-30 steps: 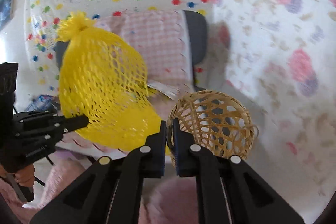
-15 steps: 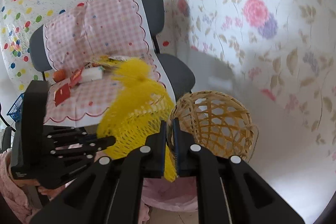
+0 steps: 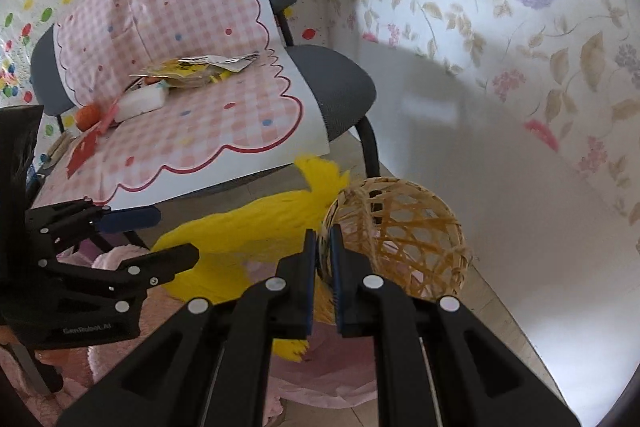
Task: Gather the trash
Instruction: 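Carry both items to the pink wastebasket and open both tools to drop them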
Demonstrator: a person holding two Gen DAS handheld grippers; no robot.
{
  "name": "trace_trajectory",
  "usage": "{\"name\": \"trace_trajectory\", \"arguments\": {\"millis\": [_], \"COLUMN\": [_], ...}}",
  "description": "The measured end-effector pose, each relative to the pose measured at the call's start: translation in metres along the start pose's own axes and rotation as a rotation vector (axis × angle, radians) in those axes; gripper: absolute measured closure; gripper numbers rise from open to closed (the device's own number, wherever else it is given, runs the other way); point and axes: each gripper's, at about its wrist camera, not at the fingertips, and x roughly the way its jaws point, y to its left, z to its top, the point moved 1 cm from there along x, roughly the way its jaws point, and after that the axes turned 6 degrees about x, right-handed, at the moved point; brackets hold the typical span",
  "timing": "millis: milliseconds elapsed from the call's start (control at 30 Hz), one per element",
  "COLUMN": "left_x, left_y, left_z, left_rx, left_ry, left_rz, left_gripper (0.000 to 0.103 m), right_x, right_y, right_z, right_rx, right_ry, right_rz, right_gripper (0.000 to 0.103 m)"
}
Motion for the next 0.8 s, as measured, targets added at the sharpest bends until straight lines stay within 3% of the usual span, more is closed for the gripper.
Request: {"name": "trace_trajectory", "arguments": {"millis": [133, 200, 333, 467, 567, 667, 800], "left_x": [0.005, 0.005, 0.005, 0.005, 0.001, -0.005, -0.016], "left_y": [-0.003, -0.008, -0.020, -0.022, -0.019, -0.014, -0.011], "left_z": [0.006, 0.009, 0.014, 0.019, 0.021, 0.022, 0.024], "left_rx": [0.000, 0.014, 0.027, -0.002, -0.019, -0.060, -0.056], "left_ry": [0.011, 0.003, -0.011, -0.008, -0.024, -0.051, -0.074], "left_rz": [-0.051, -0.083, -0.150, -0.183, -0.194, -0.251, -0.182], "left_gripper": [0.076, 0.091, 0.093, 0.088, 0.069, 0.066, 0.061], "right_x": [-0.015, -0.023, -0.041, -0.053, -0.059, -0.061, -0.064], "right_y": [-0.007, -0.013, -0.021, -0.022, -0.021, -0.021, -0.018], "right_z": [0.008, 0.012, 0.017, 0.017, 0.019, 0.020, 0.020], "right_rx": [-0.012, -0.001, 0.025, 0.030, 0.026, 0.027, 0.025], "right_ry": [-0.031, -0.048, -0.084, -0.103, -0.114, -0.122, -0.127], "right_rz": [-0.044, -0.051, -0.061, -0.060, -0.058, -0.050, -0.040], "right_gripper": [0.096, 0.095, 0.095, 0.095, 0.095, 0.095, 0.095]}}
